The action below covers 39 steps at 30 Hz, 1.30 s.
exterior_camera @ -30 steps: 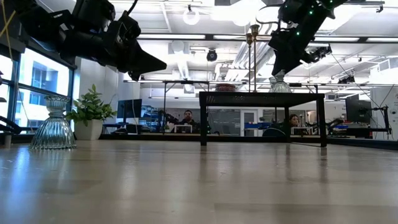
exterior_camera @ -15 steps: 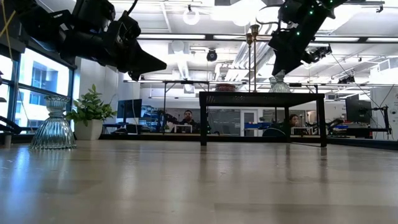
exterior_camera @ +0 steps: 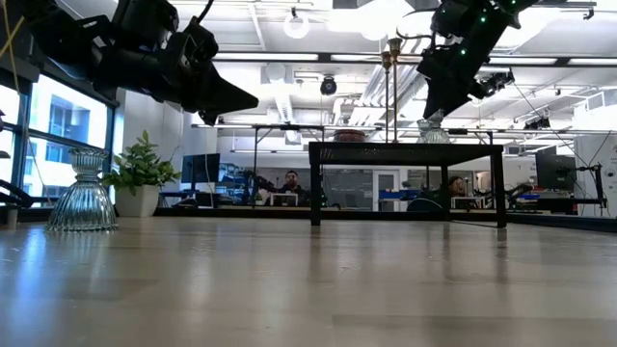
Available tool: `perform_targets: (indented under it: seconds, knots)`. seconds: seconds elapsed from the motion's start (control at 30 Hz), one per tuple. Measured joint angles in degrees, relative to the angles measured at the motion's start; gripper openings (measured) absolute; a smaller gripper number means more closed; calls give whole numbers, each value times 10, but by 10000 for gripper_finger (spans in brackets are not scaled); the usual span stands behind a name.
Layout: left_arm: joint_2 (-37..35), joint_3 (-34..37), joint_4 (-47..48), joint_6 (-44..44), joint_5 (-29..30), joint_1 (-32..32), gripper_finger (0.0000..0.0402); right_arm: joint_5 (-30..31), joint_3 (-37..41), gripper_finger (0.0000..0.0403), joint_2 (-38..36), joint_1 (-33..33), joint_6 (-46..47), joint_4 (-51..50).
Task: Pick & Place candle stick holders
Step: Put the bottom transparent candle holder on the shelf aligned with the other transparent candle holder, then put the gold candle holder on the shelf aligned with the other gold candle holder
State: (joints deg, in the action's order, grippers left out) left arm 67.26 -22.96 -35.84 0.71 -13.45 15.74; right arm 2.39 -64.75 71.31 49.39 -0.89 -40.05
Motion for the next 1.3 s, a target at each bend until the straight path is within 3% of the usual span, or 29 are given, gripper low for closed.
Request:
perform_targets:
  seconds: [0.5, 0.9, 1.0, 1.1, 1.3]
  knots:
    - [0, 0, 0, 0, 0, 0, 2, 7, 0, 237, -5, 0, -9, 1]
    - [0, 0, 3, 26, 5, 0, 2, 2, -33, 233, -90, -9, -22, -21]
    - [0, 0, 15, 43, 5, 0, 2, -36, -18, 210, -131, -34, -41, -33]
    - [11, 0, 15, 50, -23, 0, 2, -94, 52, 163, -198, -72, -37, 19]
    - [47, -16, 2, 7, -40, -24, 2, -90, 241, 30, -359, -186, 31, 194]
